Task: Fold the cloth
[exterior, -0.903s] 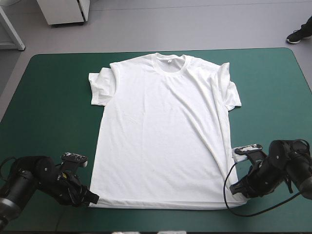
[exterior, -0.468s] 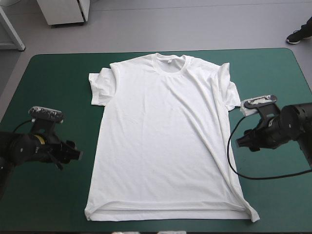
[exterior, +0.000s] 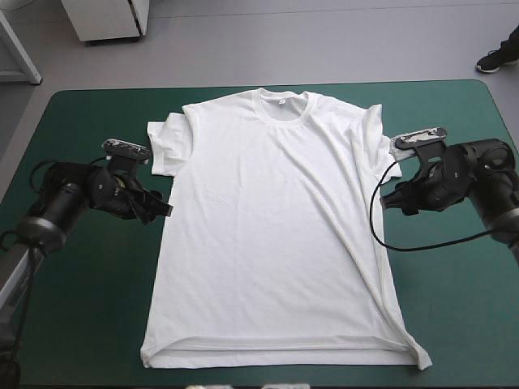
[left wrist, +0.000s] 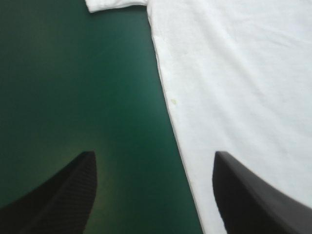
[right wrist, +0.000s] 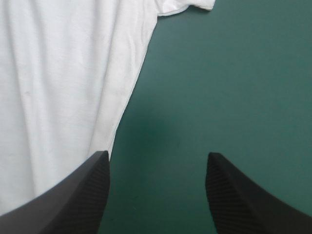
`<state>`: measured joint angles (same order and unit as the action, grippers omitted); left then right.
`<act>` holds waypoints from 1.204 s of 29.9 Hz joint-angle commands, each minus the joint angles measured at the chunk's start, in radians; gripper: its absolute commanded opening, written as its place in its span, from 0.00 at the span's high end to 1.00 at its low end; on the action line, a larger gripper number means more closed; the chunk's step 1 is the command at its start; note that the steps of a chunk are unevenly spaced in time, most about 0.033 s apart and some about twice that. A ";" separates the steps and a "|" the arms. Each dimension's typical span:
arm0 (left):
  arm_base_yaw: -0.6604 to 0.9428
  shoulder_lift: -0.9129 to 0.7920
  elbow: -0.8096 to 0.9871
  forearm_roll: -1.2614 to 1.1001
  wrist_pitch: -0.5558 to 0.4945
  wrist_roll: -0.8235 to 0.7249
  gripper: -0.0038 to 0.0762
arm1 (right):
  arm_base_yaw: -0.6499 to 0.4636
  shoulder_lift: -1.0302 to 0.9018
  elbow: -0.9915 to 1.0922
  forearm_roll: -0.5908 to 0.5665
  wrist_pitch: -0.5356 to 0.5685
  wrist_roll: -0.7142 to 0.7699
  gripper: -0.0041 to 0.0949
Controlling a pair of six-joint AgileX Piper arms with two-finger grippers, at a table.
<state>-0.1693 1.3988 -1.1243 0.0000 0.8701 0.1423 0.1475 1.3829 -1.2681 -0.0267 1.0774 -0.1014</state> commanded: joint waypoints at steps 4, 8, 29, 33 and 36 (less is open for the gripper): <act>-0.005 0.119 -0.042 -0.039 -0.122 0.030 0.34 | -0.002 0.049 -0.046 -0.004 -0.053 -0.032 0.40; -0.005 0.199 -0.107 -0.042 -0.122 0.039 0.34 | -0.002 0.066 -0.070 -0.004 -0.070 -0.040 0.40; -0.005 0.453 -0.287 -0.117 -0.013 0.063 0.41 | -0.002 0.124 -0.093 -0.008 -0.102 -0.051 0.40; -0.005 0.480 -0.287 -0.122 0.002 0.064 0.62 | -0.002 0.157 -0.093 -0.001 -0.104 -0.051 0.40; -0.005 0.489 -0.287 -0.124 0.005 0.067 0.81 | -0.002 0.178 -0.093 0.002 -0.104 -0.051 0.40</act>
<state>-0.1693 1.9013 -1.4019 -0.1026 0.8658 0.2096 0.1475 1.5793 -1.3298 -0.0267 1.0054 -0.1429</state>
